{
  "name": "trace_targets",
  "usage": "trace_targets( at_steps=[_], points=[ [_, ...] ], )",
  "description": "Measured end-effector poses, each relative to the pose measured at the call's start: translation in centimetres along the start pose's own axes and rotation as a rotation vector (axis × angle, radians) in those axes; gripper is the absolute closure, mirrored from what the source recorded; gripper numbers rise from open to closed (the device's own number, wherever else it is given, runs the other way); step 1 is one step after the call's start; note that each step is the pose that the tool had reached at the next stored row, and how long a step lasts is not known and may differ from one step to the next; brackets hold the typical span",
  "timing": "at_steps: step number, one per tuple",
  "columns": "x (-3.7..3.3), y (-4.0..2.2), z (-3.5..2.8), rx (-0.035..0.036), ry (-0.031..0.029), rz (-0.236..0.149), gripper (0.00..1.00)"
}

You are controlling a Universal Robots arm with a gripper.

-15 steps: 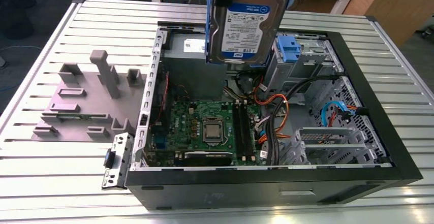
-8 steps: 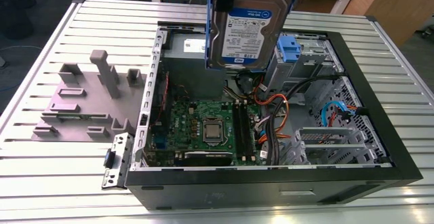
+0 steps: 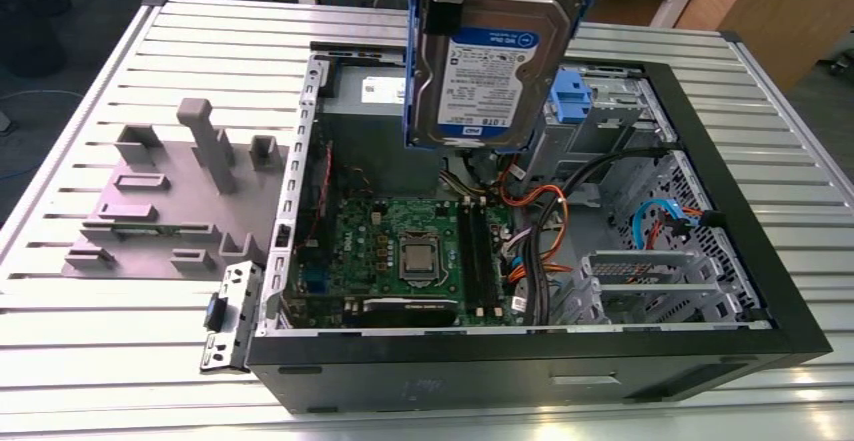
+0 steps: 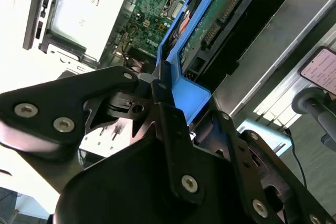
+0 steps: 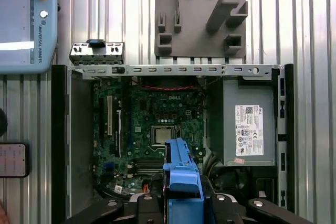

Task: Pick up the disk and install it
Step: 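Insert the disk into the insertion slot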

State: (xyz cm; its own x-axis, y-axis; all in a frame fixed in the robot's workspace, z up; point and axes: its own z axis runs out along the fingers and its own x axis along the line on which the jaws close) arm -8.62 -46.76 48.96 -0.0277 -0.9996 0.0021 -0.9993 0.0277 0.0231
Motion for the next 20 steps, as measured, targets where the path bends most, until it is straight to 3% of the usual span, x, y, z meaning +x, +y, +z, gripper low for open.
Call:
trace_targets(
  at_steps=[20],
  points=[
    [2.87,-0.08,0.12,0.0004,0.0118,0.000,0.64]
  ],
)
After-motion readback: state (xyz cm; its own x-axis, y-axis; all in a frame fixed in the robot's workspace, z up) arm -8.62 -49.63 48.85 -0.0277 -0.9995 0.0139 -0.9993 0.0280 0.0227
